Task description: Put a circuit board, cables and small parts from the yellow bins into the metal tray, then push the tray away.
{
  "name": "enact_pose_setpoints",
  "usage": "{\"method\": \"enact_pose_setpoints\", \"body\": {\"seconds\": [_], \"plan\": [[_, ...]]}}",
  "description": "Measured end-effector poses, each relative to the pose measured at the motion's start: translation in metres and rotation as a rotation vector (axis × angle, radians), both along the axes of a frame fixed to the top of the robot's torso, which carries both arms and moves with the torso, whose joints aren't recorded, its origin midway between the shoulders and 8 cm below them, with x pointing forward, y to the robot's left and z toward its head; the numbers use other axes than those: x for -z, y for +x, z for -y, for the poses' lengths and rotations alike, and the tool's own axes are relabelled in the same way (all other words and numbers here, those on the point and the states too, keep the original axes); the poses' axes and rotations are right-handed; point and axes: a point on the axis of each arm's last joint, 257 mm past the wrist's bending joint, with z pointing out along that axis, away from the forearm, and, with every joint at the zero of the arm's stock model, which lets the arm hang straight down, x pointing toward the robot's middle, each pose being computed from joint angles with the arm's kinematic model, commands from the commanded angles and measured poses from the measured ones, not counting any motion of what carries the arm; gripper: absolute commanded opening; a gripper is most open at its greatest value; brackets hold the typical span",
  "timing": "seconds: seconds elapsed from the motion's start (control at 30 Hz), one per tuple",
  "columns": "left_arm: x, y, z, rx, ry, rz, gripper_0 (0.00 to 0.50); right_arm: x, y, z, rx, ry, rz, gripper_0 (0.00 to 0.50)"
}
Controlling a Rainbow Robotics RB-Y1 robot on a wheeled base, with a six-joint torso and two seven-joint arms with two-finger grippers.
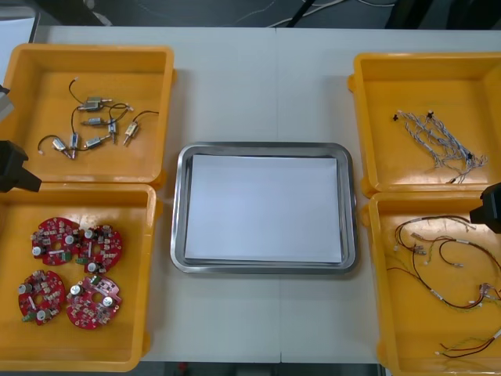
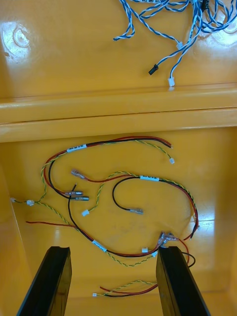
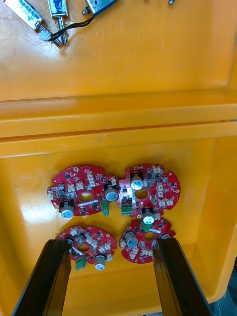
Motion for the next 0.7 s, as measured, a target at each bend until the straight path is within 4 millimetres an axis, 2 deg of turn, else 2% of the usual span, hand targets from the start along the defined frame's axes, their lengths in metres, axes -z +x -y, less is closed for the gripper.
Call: {"method": "enact_pose_setpoints", "body": {"seconds": [0.7], "plan": [[0.0000,0.0000,0.0000,0.000,0.000,0.000,0.500,0.0000,0.0000,0.0000,0.000,0.000,0.000,0.500]]}}
